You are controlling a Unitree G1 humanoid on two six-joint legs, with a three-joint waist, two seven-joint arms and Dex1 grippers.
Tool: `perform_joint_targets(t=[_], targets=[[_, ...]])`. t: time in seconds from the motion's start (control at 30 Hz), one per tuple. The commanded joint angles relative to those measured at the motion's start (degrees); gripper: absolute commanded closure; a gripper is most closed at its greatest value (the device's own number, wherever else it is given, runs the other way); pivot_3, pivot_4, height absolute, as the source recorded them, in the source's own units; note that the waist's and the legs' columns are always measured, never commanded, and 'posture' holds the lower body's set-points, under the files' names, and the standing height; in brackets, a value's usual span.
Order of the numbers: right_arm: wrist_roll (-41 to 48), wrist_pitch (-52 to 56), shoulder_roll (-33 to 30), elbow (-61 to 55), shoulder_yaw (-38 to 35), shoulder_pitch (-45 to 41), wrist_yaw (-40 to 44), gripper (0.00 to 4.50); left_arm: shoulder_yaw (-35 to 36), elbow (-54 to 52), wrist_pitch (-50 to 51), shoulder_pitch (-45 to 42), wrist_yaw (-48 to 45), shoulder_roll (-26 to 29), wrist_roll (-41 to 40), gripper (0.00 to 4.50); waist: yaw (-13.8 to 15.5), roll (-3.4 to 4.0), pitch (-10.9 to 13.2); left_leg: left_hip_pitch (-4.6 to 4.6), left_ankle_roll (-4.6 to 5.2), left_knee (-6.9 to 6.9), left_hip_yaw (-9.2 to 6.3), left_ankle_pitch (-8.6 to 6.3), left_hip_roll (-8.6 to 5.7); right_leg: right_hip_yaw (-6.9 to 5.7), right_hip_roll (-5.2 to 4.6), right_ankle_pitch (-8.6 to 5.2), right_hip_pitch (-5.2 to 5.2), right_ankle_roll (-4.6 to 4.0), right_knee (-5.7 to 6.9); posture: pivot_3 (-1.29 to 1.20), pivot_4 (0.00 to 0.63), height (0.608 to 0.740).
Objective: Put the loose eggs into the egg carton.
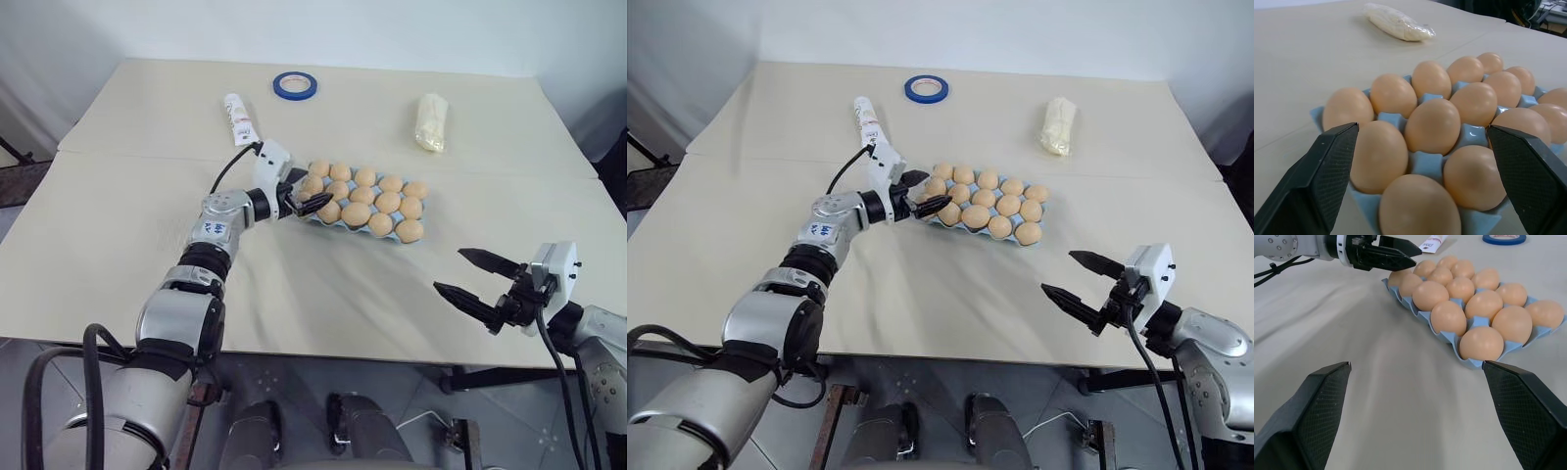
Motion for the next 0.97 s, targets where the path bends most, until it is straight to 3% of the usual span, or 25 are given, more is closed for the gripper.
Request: perform_joint_targets(t=[0.03, 0.13, 0.3, 0.47, 0.67, 0.97], targets=[[0.4, -1.0, -0.8, 0.2, 0.4, -2.3, 1.2, 0.00, 0.8, -5.9, -1.9, -0.5, 0.6, 3.1, 0.5, 0.02, -0.1, 0.00, 0.0, 0.01, -0.01, 0.00, 0.00, 0.01, 0.00, 0.00, 0.00, 0.00, 0.00, 0.00, 0.02, 0.00, 0.150, 0.740], [0.3, -0.8, -1.4, 1.1, 1.1, -4.0, 2.5, 0.00, 1.3, -13.9, -0.3, 3.0, -3.4, 6.1, -1.6, 0.02, -0.1, 0.00, 0.0, 0.03, -0.04, -0.01, 0.00, 0.03, 0.01, 0.01, 0.00, 0.00, -0.01, -0.01, 0.06, 0.00, 0.150, 0.740], [-0.2, -0.8, -2.6, 4.3, 3.0, -8.3, 5.1, 0.00, 0.9, -34.5, 13.0, 14.2, -10.6, 13.2, -5.7, 0.02, -0.2, 0.05, 0.0, 0.10, -0.20, -0.02, 0.08, 0.07, 0.04, 0.07, 0.00, -0.05, 0.00, -0.06, 0.16, 0.00, 0.150, 0.740], [-1.5, -0.9, -5.0, 10.9, 6.3, -14.5, 11.2, 0.00, 6.1, -48.2, 18.4, 27.3, -16.1, 20.6, -12.5, 0.02, -0.4, 0.04, 0.0, 0.13, -0.07, 0.06, 0.06, 0.04, 0.05, 0.09, -0.03, -0.07, 0.00, -0.11, 0.27, 0.00, 0.150, 0.740], [-3.6, -1.8, -5.3, 17.5, 9.6, -20.8, 15.4, 0.00, 10.0, -53.2, 18.1, 36.3, -20.0, 24.7, -16.8, 0.02, 0.2, 0.06, 0.0, 0.18, 0.01, 0.06, -0.08, 0.08, 0.02, -0.02, -0.12, -0.08, 0.05, -0.22, 0.32, 0.00, 0.150, 0.740], [-5.2, -3.0, -4.0, 21.3, 12.3, -24.1, 17.2, 0.00, 10.3, -52.9, 17.2, 38.8, -19.2, 25.9, -16.6, 0.02, 0.0, 0.06, 0.0, 0.13, 0.04, -0.02, -0.14, 0.04, 0.03, -0.10, -0.15, -0.09, 0.05, -0.25, 0.20, 0.00, 0.150, 0.740]])
